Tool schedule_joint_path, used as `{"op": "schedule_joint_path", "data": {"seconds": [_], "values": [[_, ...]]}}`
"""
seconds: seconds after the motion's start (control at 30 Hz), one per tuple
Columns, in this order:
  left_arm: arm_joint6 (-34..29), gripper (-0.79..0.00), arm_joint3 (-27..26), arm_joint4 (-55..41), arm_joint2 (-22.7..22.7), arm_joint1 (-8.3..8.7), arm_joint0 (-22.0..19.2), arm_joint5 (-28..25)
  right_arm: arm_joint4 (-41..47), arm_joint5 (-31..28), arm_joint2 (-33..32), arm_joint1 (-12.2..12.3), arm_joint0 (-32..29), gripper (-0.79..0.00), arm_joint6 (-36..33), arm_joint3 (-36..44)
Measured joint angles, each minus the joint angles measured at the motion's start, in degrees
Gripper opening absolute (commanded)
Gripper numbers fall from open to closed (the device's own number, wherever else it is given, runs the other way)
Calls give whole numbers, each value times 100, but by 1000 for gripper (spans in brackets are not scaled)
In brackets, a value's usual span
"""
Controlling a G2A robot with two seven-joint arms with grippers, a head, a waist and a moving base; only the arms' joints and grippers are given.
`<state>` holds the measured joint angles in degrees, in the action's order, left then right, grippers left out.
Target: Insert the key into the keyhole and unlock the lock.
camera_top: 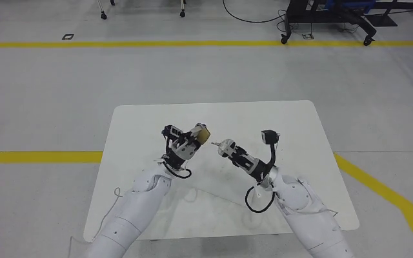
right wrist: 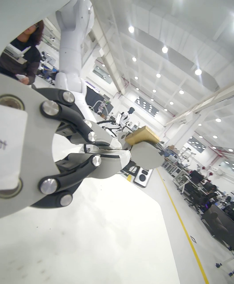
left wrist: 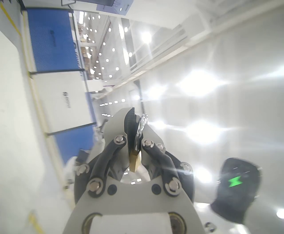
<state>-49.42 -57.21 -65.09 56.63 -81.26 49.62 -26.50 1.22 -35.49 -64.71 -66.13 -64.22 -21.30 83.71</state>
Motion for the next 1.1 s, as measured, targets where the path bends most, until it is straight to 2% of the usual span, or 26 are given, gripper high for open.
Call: {"op": "schedule_joint_path", "data": {"seconds": [0.07, 0.17, 0.33, 0.47, 0.67, 1.1], "values": [[-48, -785, 228, -475, -9, -48, -110, 230, 1, -83, -3, -24, -14, -785, 247, -26], [33, -785, 499, -525, -133, -156, -282, 243, -103, -186, -44, -56, -106, -785, 669, 68], [203, -785, 822, -178, -380, -342, -520, -315, -619, -4, -11, -129, -362, -785, 1549, 402], [181, -785, 1029, -28, -505, -481, -636, -836, -864, 424, 147, -203, -458, -785, 1975, 557], [118, -785, 1320, 256, -555, -618, -788, -1454, -763, 590, 238, -279, -414, -785, 2083, 529], [44, -785, 1651, 401, -411, -786, -872, -1753, -833, 409, 199, -366, -368, -785, 2049, 408]]}}
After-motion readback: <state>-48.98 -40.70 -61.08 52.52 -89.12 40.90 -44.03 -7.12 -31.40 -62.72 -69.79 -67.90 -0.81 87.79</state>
